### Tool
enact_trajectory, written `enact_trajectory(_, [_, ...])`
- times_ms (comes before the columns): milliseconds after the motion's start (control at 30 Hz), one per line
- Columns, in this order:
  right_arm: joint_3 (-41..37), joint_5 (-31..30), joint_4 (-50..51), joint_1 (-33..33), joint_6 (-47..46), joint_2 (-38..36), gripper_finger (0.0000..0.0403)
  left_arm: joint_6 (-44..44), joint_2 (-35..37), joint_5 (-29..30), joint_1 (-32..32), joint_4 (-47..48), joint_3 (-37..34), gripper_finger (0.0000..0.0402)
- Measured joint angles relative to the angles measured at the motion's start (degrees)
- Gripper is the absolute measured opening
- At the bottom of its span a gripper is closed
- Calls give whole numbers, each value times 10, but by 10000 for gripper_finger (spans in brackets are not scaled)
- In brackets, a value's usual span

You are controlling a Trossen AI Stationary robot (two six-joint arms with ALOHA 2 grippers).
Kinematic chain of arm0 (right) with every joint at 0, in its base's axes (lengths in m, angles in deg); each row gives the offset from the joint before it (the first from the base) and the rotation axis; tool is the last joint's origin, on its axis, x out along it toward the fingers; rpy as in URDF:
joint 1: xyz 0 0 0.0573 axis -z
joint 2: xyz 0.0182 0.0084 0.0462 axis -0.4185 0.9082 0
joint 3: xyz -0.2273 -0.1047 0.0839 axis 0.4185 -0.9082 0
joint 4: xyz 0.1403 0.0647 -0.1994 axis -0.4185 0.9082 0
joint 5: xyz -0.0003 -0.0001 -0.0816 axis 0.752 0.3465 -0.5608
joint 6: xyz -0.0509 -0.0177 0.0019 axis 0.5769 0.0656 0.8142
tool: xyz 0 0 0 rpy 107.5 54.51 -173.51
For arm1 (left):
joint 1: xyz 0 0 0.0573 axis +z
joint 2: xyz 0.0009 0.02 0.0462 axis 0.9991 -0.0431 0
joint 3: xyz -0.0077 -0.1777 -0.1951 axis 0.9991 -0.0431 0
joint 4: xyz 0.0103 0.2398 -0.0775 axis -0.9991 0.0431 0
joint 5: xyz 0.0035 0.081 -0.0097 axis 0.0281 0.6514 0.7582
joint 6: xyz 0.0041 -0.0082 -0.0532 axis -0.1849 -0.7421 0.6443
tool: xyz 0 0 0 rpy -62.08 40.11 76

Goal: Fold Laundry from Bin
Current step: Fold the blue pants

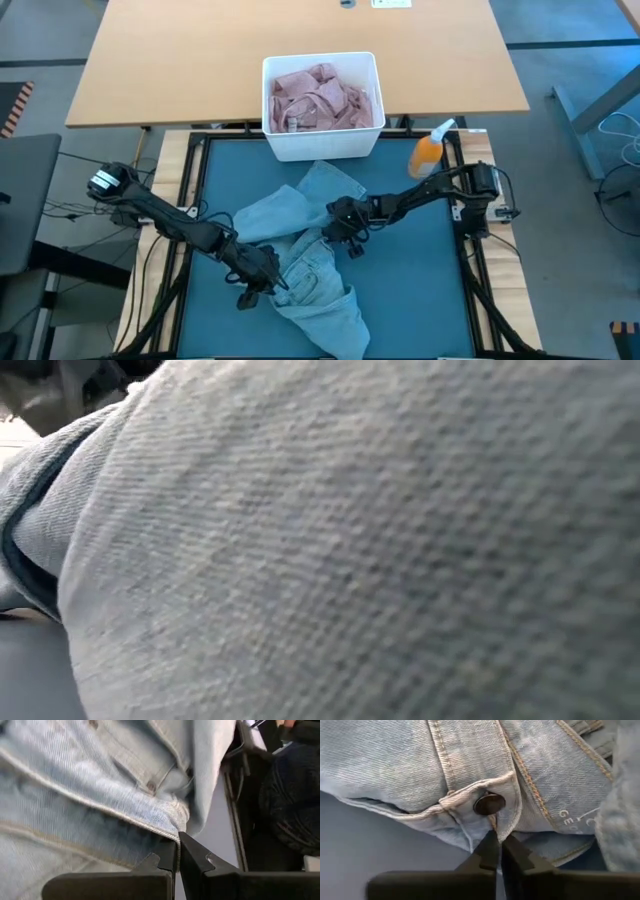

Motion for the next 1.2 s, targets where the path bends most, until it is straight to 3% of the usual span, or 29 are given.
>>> enact_trajectory(133, [11, -19, 76, -4, -10, -81, 22, -70, 5, 3, 1, 33, 64, 0])
enact_trajectory(233, [42, -87, 158, -20, 10, -170, 19, -146, 20, 31, 4, 114, 146, 0])
enact_trajectory(367, [114, -209, 255, -53, 63, -281, 19, -250, 42, 156, 5, 227, 286, 0])
enact_trajectory(533, [248, -355, 257, -95, 127, -365, 19, -362, 57, 333, 5, 265, 490, 0])
enact_trajectory(667, [372, -425, 213, -110, 142, -367, 19, -439, 57, 401, 14, 248, 637, 0])
enact_trajectory(800, [485, -426, 201, -98, 95, -334, 19, -473, 56, 422, 34, 220, 739, 0])
enact_trajectory(1033, [665, -432, 551, -78, -51, -221, 19, -480, 55, 443, 54, 239, 811, 0])
enact_trajectory(1200, [742, -479, 637, -82, -68, -158, 19, -476, 55, 487, 54, 285, 821, 0])
